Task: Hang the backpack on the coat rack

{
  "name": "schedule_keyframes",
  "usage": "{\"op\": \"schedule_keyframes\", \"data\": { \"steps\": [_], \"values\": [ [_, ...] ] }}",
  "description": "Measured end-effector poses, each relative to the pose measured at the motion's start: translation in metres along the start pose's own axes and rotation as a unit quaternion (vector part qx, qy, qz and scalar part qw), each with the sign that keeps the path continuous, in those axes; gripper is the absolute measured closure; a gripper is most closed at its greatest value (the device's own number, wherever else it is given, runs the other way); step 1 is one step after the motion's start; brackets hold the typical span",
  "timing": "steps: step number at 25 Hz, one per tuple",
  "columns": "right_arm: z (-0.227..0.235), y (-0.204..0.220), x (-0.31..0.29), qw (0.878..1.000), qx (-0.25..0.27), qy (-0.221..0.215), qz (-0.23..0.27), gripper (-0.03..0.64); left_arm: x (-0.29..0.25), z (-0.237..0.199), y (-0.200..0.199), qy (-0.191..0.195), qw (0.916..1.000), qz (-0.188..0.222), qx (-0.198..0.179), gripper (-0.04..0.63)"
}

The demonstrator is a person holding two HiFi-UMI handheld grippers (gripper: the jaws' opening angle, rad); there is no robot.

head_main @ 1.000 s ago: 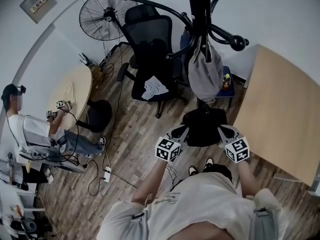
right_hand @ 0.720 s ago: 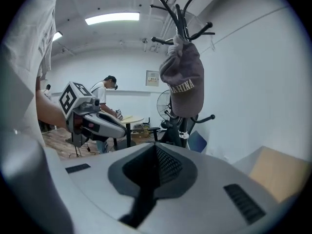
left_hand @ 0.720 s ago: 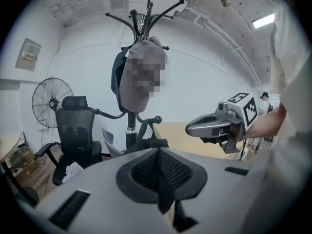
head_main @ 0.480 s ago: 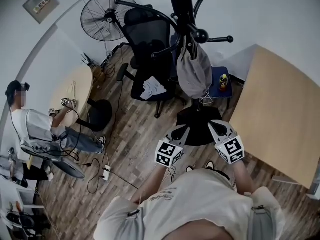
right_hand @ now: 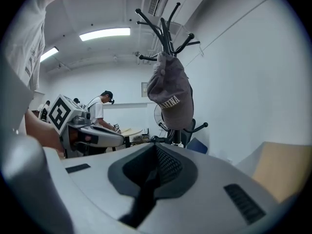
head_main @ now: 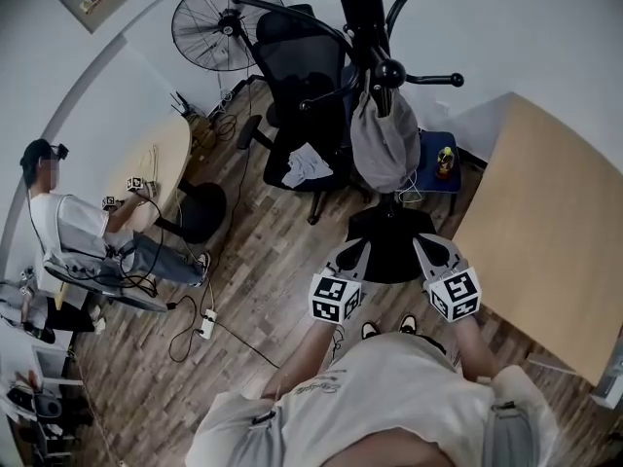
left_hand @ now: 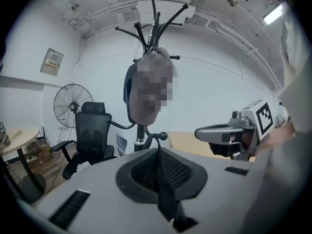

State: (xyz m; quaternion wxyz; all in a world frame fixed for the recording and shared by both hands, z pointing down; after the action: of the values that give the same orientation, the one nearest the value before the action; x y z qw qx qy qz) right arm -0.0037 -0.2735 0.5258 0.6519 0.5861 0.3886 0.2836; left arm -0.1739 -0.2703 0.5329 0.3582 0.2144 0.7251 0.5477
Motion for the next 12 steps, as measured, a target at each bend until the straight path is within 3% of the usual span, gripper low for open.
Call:
{"op": "schedule_keyframes", "data": {
  "steps": [6,12],
  "values": [
    [-0.014,-0.001,-0.006,0.999,0.004,-0.04,0.002,0.623,0.005,0.006,-0.001,0.001,1.0,0.007,-0.002,0.572],
    [-0.011,-0.004,-0.004,0.999,0.006,-0.034,0.004,0.623,0.01,0.012,0.01,0.015,0.9999,-0.005,-0.002,0.572]
  ]
}}
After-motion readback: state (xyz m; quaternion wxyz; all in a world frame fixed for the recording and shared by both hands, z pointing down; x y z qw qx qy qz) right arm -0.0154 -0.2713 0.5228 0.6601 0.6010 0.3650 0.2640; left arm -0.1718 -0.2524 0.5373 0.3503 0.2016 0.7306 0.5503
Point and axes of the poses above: the fingertips, and each gripper's own axes: x backward along the fingers, z to its right, y out of its underside, the point moved 5 cm from there along x, backward along the fingers, and after that the axes turned 8 degrees about y, right-handed, at the moved point
